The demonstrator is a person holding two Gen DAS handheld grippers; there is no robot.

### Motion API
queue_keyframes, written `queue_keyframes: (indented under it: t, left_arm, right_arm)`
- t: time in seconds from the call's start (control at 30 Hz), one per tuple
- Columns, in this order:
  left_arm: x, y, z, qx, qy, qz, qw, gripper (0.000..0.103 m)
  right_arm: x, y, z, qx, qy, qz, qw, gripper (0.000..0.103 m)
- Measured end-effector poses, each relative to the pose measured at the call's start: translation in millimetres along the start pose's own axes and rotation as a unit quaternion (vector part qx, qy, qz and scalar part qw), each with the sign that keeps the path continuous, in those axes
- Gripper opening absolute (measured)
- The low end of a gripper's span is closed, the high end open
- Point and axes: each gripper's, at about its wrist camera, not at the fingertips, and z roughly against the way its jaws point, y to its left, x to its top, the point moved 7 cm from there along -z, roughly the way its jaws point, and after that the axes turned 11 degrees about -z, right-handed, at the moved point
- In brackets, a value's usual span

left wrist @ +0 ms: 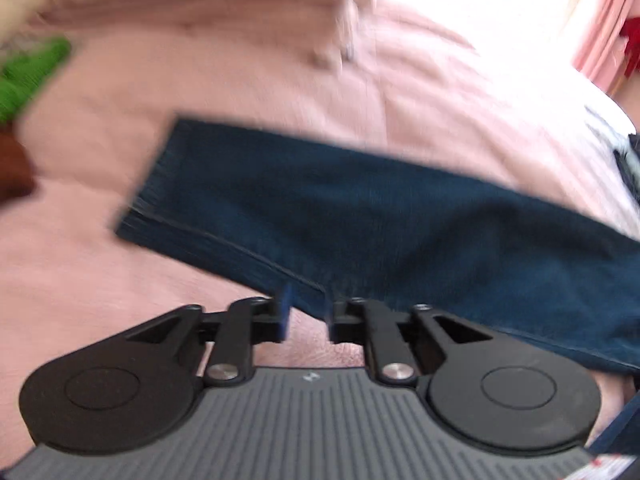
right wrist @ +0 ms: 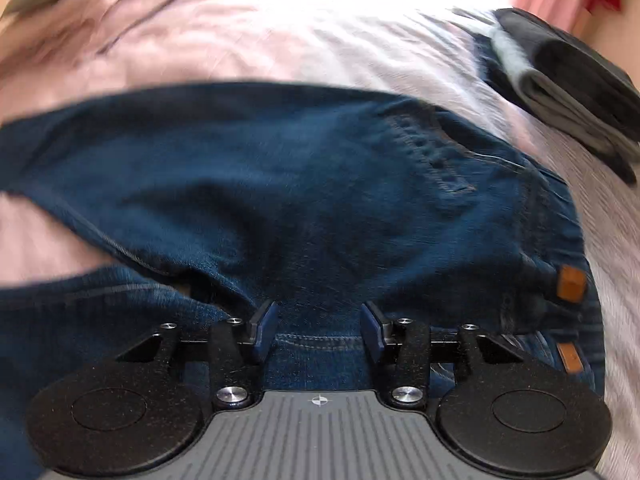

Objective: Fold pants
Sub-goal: 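Lower the jeans onto the blanket and open both grippers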

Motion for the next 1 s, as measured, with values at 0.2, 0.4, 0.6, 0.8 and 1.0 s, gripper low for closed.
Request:
queue_keyframes:
  t: [0.2, 0.4, 0.6, 0.8, 1.0]
  left_arm:
    - [-68.3, -17.4, 100.9, -0.003, -0.017, 0.083, 0.9964, 0.032]
    - [-186.4, -30.7, 130.2, 0.078, 0.070, 0.095, 0.9900, 0.037]
    - [-200.2, -48.2, 201.7, 0.115, 0.098, 0.127, 0.9803, 0.041]
    - [-175.5, -87.4, 284.9, 0.100, 0.115, 0.127, 0.9801, 0.072]
    - [-157.3, -118.5, 344.9, 0.087, 0.143, 0.056, 0.9842, 0.080]
  right_arm:
    - [-35.0, -37.5, 51.2, 0.011, -0.045, -0.053, 0.998, 0.043]
    - [-100.1, -85.7, 42.2, -0.023, 0.023, -0.014, 0.999, 0.043]
    - [-99.5, -99.1, 90.0, 0.001, 0.067, -0.030, 0.997, 0.043]
    - [-81.7, -85.0, 163.3, 0.076, 0.071, -0.051, 0.993, 0.043]
    - [-79.2, -51.7, 222.4, 0.103, 0.055, -0.037, 0.992, 0.050]
